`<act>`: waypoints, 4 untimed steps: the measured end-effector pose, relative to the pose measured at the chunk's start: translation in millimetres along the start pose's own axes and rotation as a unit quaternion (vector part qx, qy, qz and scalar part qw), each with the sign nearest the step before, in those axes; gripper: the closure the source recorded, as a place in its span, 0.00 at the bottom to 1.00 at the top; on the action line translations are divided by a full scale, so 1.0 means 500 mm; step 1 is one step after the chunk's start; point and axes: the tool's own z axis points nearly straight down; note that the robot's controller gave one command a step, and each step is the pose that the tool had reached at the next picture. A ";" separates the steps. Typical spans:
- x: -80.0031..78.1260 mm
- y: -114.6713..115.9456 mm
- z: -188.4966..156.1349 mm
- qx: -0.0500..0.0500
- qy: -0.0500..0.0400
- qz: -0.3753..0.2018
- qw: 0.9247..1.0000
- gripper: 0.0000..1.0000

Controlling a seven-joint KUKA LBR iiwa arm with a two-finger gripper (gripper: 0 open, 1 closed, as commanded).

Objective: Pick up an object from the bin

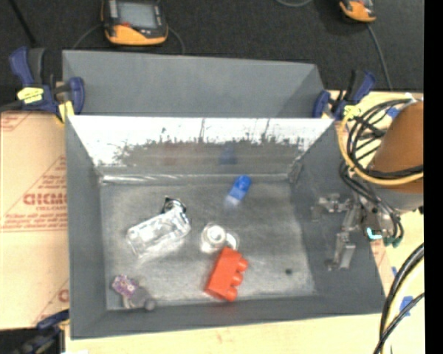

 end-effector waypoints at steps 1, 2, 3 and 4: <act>0.053 0.140 -0.022 -0.001 -0.002 -0.044 0.999 0.00; 0.059 0.307 0.028 -0.001 -0.002 -0.110 0.994 0.00; -0.038 0.365 0.225 0.000 -0.004 -0.168 0.986 0.00; -0.066 0.255 0.144 0.003 -0.005 -0.322 0.947 0.00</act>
Offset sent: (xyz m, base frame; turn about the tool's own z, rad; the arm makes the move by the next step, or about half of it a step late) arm -0.0263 0.0672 0.0107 -0.0807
